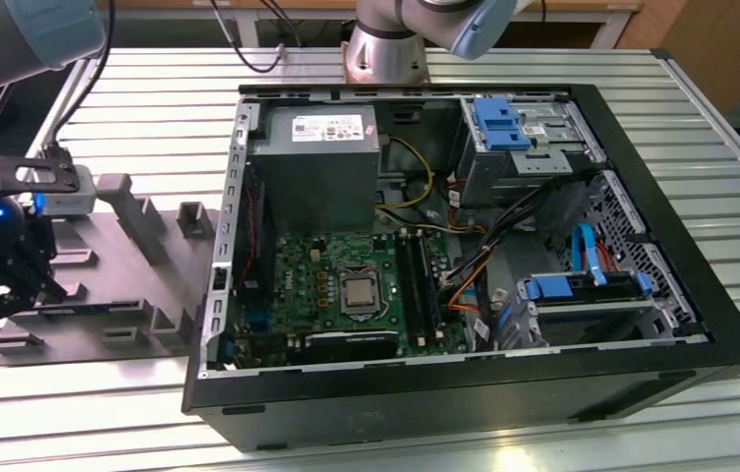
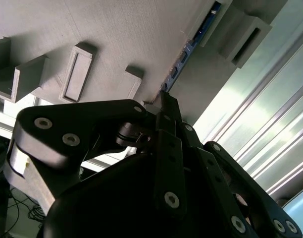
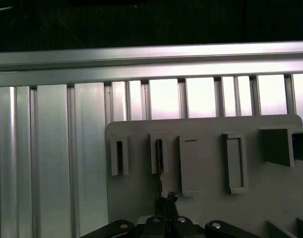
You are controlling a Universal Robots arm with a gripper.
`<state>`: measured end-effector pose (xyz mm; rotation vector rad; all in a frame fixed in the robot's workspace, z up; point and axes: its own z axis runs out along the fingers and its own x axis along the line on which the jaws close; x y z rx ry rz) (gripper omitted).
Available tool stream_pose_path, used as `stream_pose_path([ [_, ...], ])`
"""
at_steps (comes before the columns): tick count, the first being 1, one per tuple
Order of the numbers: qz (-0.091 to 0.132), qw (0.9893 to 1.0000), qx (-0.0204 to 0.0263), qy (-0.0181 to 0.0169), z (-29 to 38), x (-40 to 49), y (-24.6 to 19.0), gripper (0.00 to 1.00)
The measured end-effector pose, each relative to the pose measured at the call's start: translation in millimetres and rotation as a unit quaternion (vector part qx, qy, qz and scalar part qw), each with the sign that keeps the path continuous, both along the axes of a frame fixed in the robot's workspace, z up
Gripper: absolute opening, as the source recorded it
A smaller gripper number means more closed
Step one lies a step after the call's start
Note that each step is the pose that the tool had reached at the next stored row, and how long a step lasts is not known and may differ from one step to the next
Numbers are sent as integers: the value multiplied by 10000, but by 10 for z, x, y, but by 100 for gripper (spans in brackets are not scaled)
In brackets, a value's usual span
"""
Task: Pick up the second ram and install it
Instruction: 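Pick up the second ram and move it above second insertion slot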
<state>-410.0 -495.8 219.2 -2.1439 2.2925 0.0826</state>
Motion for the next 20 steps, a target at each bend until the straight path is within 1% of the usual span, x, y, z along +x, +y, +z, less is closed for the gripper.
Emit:
stream_pose_path([
  [8,38,10000,1,-11,-27,-31,-1,11],
  [20,68,10000,0,-11,-40,-48,-5,11],
])
